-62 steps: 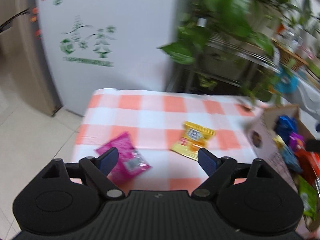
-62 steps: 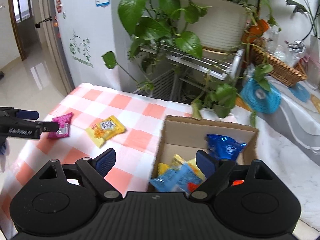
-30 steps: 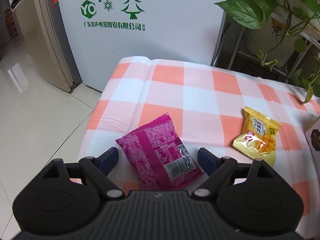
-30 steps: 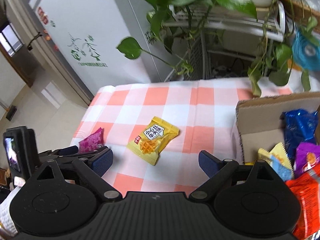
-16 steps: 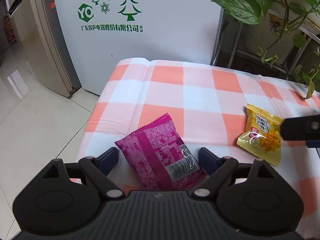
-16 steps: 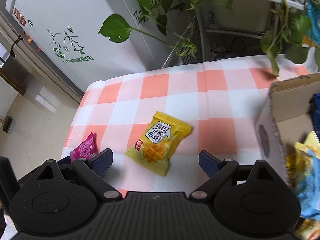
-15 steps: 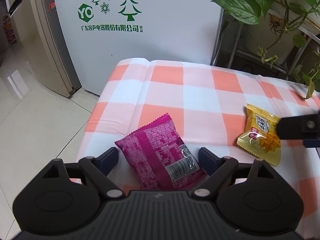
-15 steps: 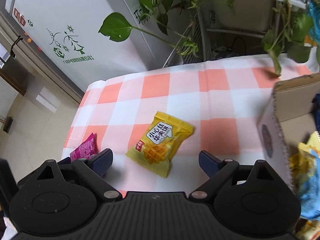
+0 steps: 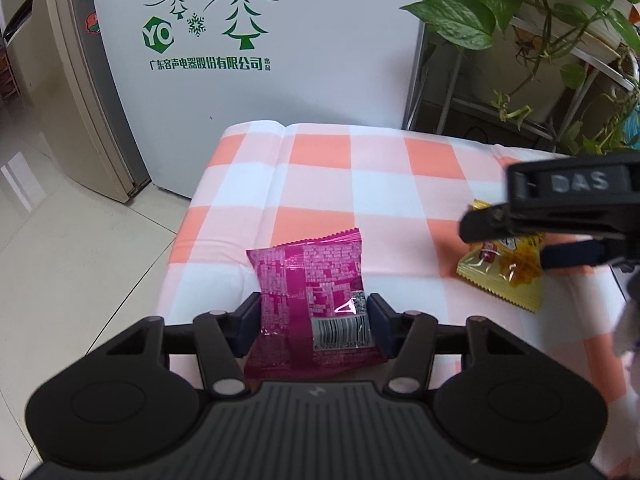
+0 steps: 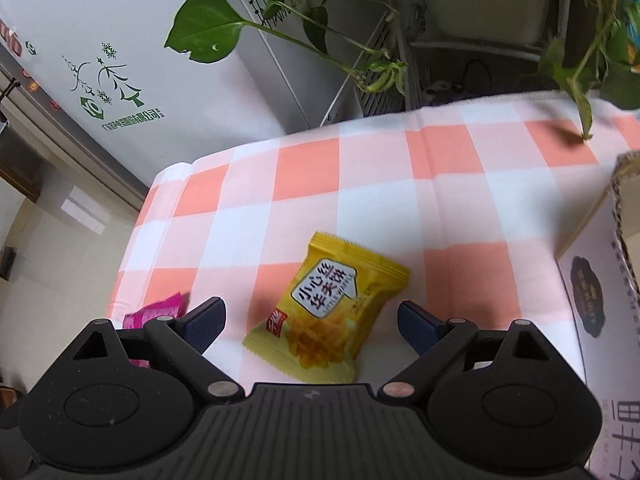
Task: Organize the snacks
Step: 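Grasp the magenta packet with the left gripper while the right gripper grasps the yellow waffle packet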
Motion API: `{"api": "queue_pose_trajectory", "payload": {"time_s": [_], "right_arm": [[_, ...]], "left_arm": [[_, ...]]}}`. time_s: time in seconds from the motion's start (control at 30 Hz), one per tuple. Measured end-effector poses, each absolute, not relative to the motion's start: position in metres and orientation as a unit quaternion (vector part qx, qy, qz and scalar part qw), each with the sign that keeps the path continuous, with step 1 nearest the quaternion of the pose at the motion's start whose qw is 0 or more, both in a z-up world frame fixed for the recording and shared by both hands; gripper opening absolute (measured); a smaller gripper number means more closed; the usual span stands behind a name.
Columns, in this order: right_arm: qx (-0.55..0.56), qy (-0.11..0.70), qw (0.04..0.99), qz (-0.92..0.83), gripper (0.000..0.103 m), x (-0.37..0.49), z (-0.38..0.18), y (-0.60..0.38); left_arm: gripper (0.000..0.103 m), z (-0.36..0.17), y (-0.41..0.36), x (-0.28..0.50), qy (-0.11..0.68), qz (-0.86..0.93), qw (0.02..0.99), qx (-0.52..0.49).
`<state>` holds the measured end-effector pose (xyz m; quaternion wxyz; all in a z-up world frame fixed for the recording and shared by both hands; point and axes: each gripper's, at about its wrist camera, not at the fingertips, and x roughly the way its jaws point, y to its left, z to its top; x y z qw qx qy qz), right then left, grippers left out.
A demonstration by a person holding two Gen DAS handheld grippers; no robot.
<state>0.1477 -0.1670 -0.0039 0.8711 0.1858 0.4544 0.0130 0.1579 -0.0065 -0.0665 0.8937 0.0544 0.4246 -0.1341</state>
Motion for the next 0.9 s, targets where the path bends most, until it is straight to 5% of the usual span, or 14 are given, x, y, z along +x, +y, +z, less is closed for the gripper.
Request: {"api": "queue_pose_trajectory", "payload": {"time_s": [0.23,0.47,0.6,0.9], "right_arm": [[0.128,0.438,0.890,-0.003,0.096,0.156,-0.009,-0.145],[0.047,0.422,0.905,-0.012,0.067,0.154,-0.011,-0.136],[0.030,0.418,0.908,0.004,0.056,0.149,-0.009,-0.141],[0.027,0.434,0.900,0.039,0.054,0.122,-0.001,-0.139]], "left_arm": [[0.056,-0.065,-0.004,0.156,0.425,-0.143,0.892,0.054],[0.066,-0.069,-0.005,0.160,0.421,-0.138,0.894,0.066],[0.057,-0.068,-0.007,0.159,0.420,-0.145,0.893,0.064],[0.050,-0.062,-0.015,0.146,0.415,-0.175,0.890,0.073]]}}
